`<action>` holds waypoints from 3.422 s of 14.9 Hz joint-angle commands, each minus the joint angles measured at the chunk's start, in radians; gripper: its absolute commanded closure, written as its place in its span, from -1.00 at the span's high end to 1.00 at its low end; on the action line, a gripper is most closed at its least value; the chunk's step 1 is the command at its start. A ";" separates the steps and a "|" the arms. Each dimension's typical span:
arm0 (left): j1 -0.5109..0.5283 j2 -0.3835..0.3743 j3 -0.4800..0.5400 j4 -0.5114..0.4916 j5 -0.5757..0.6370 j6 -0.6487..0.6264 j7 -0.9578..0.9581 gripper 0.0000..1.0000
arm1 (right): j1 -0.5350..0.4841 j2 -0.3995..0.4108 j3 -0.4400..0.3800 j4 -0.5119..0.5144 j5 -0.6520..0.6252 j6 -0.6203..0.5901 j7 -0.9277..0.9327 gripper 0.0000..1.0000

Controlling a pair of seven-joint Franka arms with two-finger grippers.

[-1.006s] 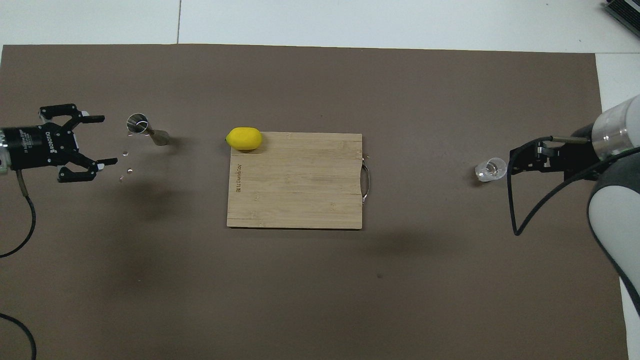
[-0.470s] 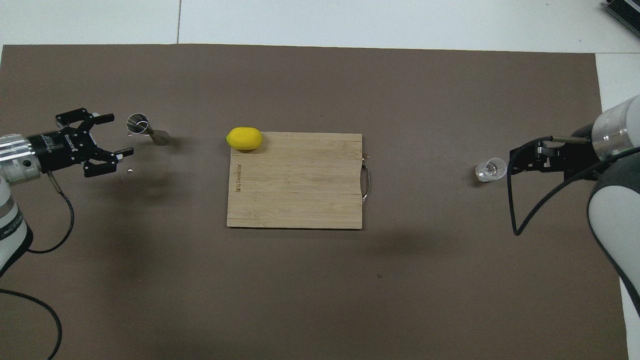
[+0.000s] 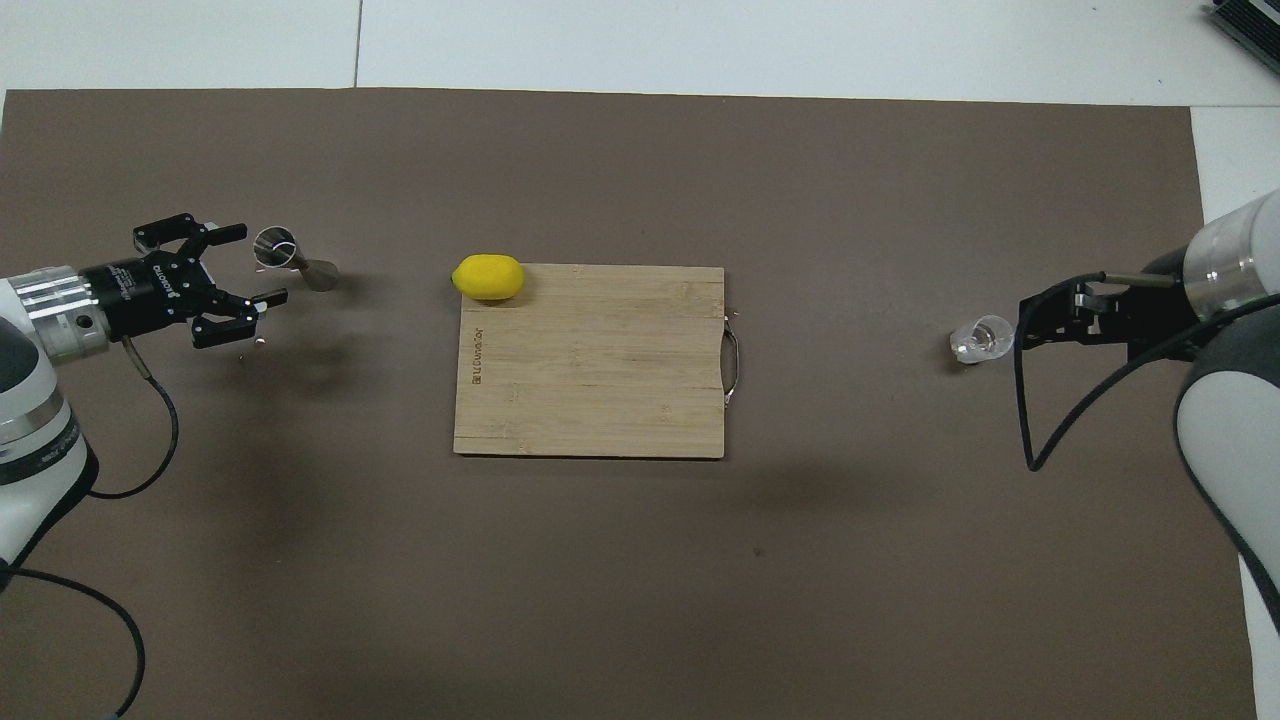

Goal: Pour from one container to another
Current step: 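Close the left gripper around the small metal cup, then carry the metal cup with the left gripper onto the cutting board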

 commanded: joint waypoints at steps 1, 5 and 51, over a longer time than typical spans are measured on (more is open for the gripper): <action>-0.026 0.000 0.007 -0.012 -0.080 0.047 -0.007 1.00 | -0.011 0.004 0.005 0.006 0.002 0.000 -0.002 1.00; -0.040 0.008 0.007 -0.012 -0.097 0.080 -0.007 1.00 | -0.011 0.004 0.005 0.006 0.002 0.000 -0.002 1.00; -0.785 0.051 -0.035 0.122 -0.255 0.515 -0.300 -1.00 | -0.011 0.004 0.005 0.006 0.002 0.000 -0.002 1.00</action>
